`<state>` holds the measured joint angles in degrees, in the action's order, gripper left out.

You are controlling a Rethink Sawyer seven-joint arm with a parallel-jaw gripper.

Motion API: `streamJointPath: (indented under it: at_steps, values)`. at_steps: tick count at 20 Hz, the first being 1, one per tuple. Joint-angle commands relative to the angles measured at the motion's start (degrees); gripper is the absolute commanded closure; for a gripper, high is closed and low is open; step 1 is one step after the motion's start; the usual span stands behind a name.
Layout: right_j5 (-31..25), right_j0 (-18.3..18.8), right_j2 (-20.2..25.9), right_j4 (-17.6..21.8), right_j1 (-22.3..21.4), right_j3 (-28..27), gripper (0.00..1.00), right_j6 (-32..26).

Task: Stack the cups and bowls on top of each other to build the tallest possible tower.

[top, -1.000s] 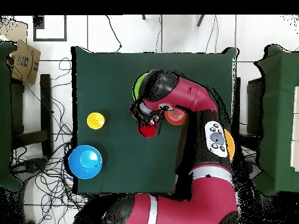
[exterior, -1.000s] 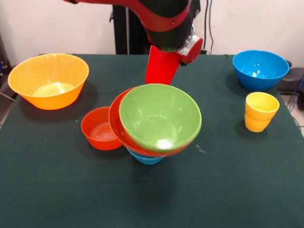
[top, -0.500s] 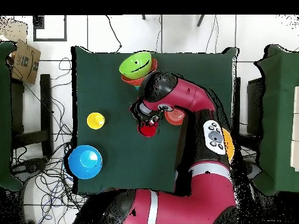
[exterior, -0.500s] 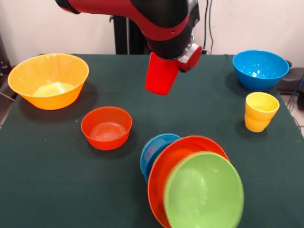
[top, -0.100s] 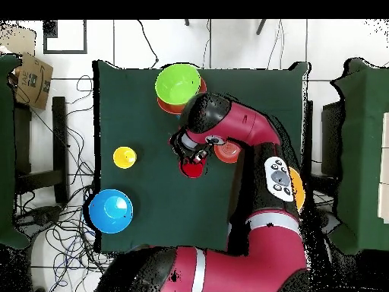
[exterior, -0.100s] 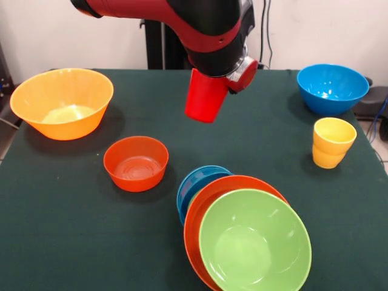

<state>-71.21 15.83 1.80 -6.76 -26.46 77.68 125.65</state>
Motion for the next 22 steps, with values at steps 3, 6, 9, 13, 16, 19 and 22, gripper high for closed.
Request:
streamJointPath:
  at_steps: [3,6,9,13,16,19,22]
  values:
    - [4.2,0.5,4.7,3.9,-0.6,0.5,1.0,-5.8]
    - [4.0,0.4,4.7,3.9,-0.5,0.2,1.0,-5.7]
    - [3.9,0.4,4.7,3.9,-0.4,0.1,1.0,-5.7]
    - [4.1,0.5,4.7,4.1,-0.2,-0.2,1.0,-5.8]
    - [4.4,0.5,4.8,4.2,0.5,-0.7,1.0,-5.9]
    - [4.3,0.5,4.8,4.3,0.7,-1.1,1.0,-5.9]
    - [4.5,0.5,4.8,4.4,1.0,-1.2,1.0,-5.9]
